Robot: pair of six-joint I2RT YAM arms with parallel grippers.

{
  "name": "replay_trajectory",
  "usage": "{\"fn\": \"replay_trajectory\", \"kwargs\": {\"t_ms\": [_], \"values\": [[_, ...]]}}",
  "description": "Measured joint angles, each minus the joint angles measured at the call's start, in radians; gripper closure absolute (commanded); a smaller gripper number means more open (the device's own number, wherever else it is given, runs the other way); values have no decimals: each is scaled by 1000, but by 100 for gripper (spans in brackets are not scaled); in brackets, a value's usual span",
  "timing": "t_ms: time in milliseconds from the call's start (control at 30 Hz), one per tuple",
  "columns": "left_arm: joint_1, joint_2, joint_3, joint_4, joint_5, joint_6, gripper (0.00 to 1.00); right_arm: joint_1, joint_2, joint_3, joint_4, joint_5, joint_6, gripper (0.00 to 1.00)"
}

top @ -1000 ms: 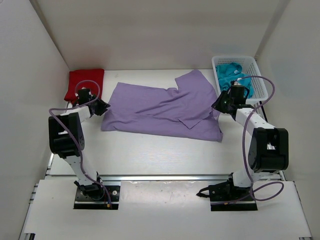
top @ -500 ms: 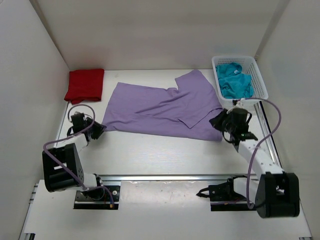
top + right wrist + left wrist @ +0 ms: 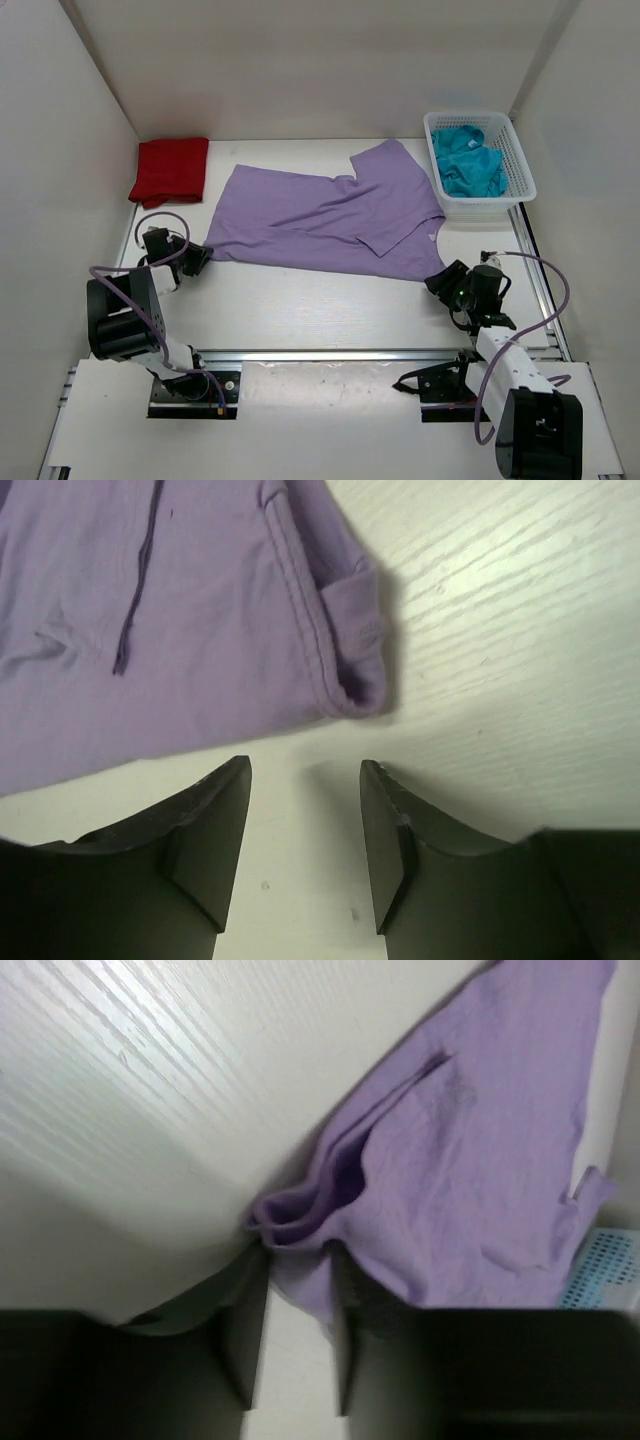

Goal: Fold and stack the t-shirts
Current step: Fold the flattened tshirt in 1/3 of the way

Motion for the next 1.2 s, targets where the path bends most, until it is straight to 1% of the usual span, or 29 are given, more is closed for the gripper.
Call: {"fn": "replay_trajectory", "kwargs": {"t_ms": [33, 67, 100, 133, 167, 200, 267, 300, 333, 367, 500, 600, 733, 833, 867, 900, 933, 967, 1000, 1033, 1067, 1100, 1133, 1167, 1200], "values": [[-2, 16, 8, 6, -3, -5, 77, -3, 18, 1, 13, 6, 0, 52], [-5, 30, 15, 10, -6, -11, 80, -8, 40, 3, 27, 11, 0, 52], [-6, 47, 24, 10, -11, -9, 87, -8, 60, 10, 39, 17, 0, 52], [-8, 58, 31, 12, -10, -12, 97, -9, 90, 20, 55, 23, 0, 52], [-9, 65, 40, 12, -10, -14, 100, -11, 117, 31, 75, 23, 0, 60], [-10, 71, 49, 10, -15, -10, 100, -16, 147, 42, 98, 23, -2, 65], [-11, 79, 63, 2, -22, -5, 100, -29, 211, 59, 135, 20, -3, 82], [-10, 79, 64, 0, -24, -3, 100, -34, 235, 64, 143, 20, -4, 86], [-8, 77, 64, -5, -26, -1, 100, -38, 252, 68, 150, 17, -2, 93], [-5, 74, 64, -10, -28, 1, 100, -41, 261, 71, 152, 16, -4, 95], [21, 39, 59, -66, -40, 20, 100, -36, 248, 73, 127, 15, -7, 100], [59, -14, 24, -109, -39, 40, 100, -35, 180, 73, 79, 5, -8, 100], [135, -126, -37, -205, -26, 87, 100, -48, 71, 72, 7, -12, -10, 99], [193, -234, -89, -293, -27, 124, 100, -47, 41, 71, -54, -30, -10, 100], [199, -270, -99, -335, -31, 127, 94, -48, 35, 69, -79, -31, -10, 100], [197, -298, -102, -369, -40, 133, 91, -48, 28, 69, -113, -29, -10, 100], [190, -323, -103, -405, -43, 142, 79, -47, 17, 69, -150, -23, -11, 100], [187, -341, -103, -431, -45, 153, 61, -45, 2, 69, -183, -13, -10, 99], [185, -356, -103, -454, -42, 159, 51, -37, -21, 69, -217, 0, -10, 93], [186, -370, -103, -477, -40, 160, 35, -34, -48, 69, -247, 10, -8, 78], [186, -385, -102, -485, -31, 157, 25, -34, -77, 69, -271, 18, -5, 71], [183, -403, -95, -494, -39, 171, 21, -34, -99, 71, -290, 28, -4, 62], [176, -414, -93, -500, -38, 177, 20, -34, -117, 76, -310, 34, -8, 57], [169, -422, -91, -510, -44, 179, 19, -35, -128, 84, -330, 42, -12, 55], [159, -426, -88, -522, -47, 183, 23, -35, -134, 100, -351, 46, -18, 53]]}}
